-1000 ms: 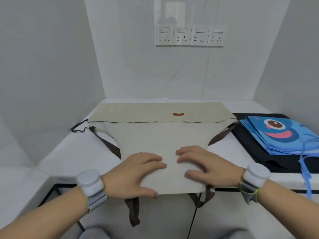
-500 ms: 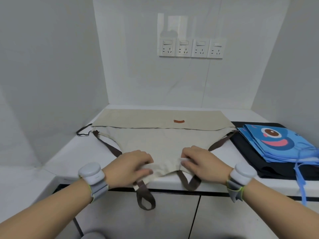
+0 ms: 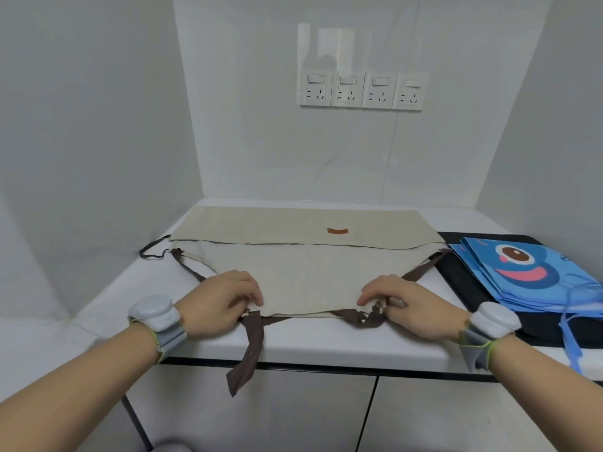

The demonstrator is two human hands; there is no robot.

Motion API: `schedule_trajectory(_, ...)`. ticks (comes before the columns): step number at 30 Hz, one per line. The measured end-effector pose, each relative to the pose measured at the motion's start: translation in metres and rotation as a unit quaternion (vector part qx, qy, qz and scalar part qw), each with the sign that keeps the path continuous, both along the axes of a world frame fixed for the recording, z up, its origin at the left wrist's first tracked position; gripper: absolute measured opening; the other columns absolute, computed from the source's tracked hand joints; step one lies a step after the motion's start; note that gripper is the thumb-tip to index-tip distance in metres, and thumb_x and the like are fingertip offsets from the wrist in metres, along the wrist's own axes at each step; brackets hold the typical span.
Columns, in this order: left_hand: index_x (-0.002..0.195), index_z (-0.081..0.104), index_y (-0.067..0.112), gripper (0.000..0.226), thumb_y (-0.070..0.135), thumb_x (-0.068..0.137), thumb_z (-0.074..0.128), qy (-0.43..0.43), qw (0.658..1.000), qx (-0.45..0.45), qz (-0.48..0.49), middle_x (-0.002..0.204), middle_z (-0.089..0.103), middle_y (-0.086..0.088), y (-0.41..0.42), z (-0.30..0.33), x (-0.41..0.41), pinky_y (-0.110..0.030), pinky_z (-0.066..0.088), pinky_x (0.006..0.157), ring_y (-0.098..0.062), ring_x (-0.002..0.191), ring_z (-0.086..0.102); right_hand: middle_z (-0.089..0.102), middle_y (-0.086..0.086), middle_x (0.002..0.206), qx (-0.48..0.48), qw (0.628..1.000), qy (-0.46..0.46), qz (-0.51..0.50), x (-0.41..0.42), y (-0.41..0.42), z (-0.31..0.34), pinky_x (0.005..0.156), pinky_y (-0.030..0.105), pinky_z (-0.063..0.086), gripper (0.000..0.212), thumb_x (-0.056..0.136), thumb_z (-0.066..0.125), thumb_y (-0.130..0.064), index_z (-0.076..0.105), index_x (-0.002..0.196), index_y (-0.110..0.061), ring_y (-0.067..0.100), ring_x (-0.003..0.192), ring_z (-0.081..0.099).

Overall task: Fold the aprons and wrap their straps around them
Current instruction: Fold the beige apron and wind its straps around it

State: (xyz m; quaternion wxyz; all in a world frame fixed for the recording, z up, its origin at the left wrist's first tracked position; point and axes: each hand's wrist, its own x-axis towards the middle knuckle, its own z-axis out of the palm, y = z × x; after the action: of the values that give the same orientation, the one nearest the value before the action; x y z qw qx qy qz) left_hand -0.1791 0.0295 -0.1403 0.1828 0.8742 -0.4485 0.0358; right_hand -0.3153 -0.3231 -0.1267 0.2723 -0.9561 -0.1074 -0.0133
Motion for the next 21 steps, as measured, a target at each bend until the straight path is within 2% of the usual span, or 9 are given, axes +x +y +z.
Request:
schedule_trajectory(2, 0.105, 0.07, 0.032, 0.045, 0.015, 0.074, 0.041, 0.051, 0.999, 0.004, -0.01, 0.115, 0.059, 0.022, 0.008, 0.004, -0.004, -0.014, 0.04, 0.091, 0.004, 0.103, 0.052, 0.059, -0.018, 0.122, 0.02, 0.999, 0.026, 0.002, -0.006, -0.006, 0.002, 0.105, 0.013, 0.032, 0.067, 0.063, 0.043, 0.007, 0.068, 0.113, -0.032, 0.0, 0.121, 0.047)
schedule_trajectory(4, 0.112, 0.068, 0.033, 0.049, 0.02, 0.071, 0.045, 0.089, 0.996, 0.013, -0.022, 0.121, 0.056, 0.022, 0.015, 0.007, -0.006, -0.012, 0.039, 0.093, 0.004, 0.108, 0.052, 0.06, -0.018, 0.123, 0.03, 0.999, 0.027, -0.005, -0.007, -0.009, 0.0, 0.107, 0.014, 0.032, 0.073, 0.064, 0.043, 0.016, 0.067, 0.114, -0.031, 0.0, 0.123, 0.046)
schedule_trajectory(7, 0.111, 0.068, 0.037, 0.036, 0.043, 0.077, 0.057, 0.104, 0.994, 0.002, -0.018, 0.121, 0.057, 0.023, 0.014, 0.008, -0.008, -0.019, 0.043, 0.096, -0.002, 0.111, 0.055, 0.062, -0.019, 0.116, 0.025, 1.0, -0.013, -0.012, -0.005, -0.006, -0.004, 0.103, 0.02, 0.039, 0.064, 0.076, 0.048, 0.016, 0.067, 0.112, -0.034, 0.004, 0.118, 0.051)
schedule_trajectory(9, 0.103, 0.071, 0.038, 0.031, 0.052, 0.078, 0.061, 0.125, 0.992, -0.034, -0.005, 0.115, 0.062, 0.022, 0.012, 0.008, -0.009, -0.029, 0.048, 0.092, -0.012, 0.102, 0.061, 0.064, -0.018, 0.111, 0.05, 0.998, -0.02, -0.019, -0.005, -0.006, -0.001, 0.1, 0.023, 0.042, 0.055, 0.082, 0.05, 0.011, 0.068, 0.109, -0.034, 0.005, 0.111, 0.056)
schedule_trajectory(13, 0.094, 0.073, 0.031, 0.012, 0.03, 0.087, 0.064, 0.154, 0.982, -0.11, 0.029, 0.097, 0.072, 0.013, 0.007, 0.014, -0.012, -0.03, 0.053, 0.083, -0.011, 0.087, 0.066, 0.068, -0.015, 0.104, 0.105, 0.994, -0.015, -0.042, -0.006, -0.006, 0.005, 0.091, 0.026, 0.048, 0.034, 0.09, 0.059, -0.004, 0.07, 0.104, -0.033, 0.007, 0.098, 0.063)
schedule_trajectory(15, 0.092, 0.072, 0.026, 0.017, 0.016, 0.094, 0.059, 0.166, 0.973, -0.157, 0.043, 0.085, 0.073, 0.008, 0.003, 0.018, -0.012, -0.025, 0.05, 0.074, -0.007, 0.075, 0.064, 0.072, -0.008, 0.098, 0.126, 0.991, -0.014, -0.051, -0.004, -0.005, 0.006, 0.083, 0.029, 0.052, 0.022, 0.091, 0.063, -0.013, 0.07, 0.101, -0.032, 0.014, 0.09, 0.067)
schedule_trajectory(18, 0.086, 0.065, 0.019, 0.018, 0.018, 0.098, 0.052, 0.166, 0.957, -0.227, 0.076, 0.069, 0.062, 0.005, -0.008, 0.023, -0.006, -0.025, 0.041, 0.062, -0.007, 0.063, 0.052, 0.071, 0.007, 0.089, 0.147, 0.986, -0.025, -0.071, 0.007, -0.003, 0.006, 0.074, 0.036, 0.051, 0.01, 0.089, 0.067, -0.019, 0.07, 0.093, -0.027, 0.024, 0.078, 0.064)
schedule_trajectory(20, 0.079, 0.057, 0.019, 0.021, 0.023, 0.099, 0.05, 0.153, 0.949, -0.247, 0.121, 0.06, 0.052, 0.007, -0.021, 0.024, 0.004, -0.025, 0.034, 0.056, -0.007, 0.055, 0.044, 0.066, 0.007, 0.079, 0.154, 0.981, -0.059, -0.106, 0.022, 0.001, 0.008, 0.07, 0.038, 0.046, 0.005, 0.089, 0.065, -0.021, 0.066, 0.085, -0.019, 0.02, 0.07, 0.057)
schedule_trajectory(21, 0.076, 0.053, 0.019, 0.023, 0.025, 0.098, 0.05, 0.145, 0.947, -0.249, 0.145, 0.057, 0.05, 0.008, -0.028, 0.025, 0.01, -0.026, 0.033, 0.055, -0.008, 0.053, 0.041, 0.061, 0.004, 0.071, 0.153, 0.976, -0.08, -0.132, 0.031, 0.003, 0.009, 0.067, 0.037, 0.042, 0.013, 0.091, 0.063, -0.023, 0.062, 0.081, -0.014, 0.016, 0.067, 0.052)
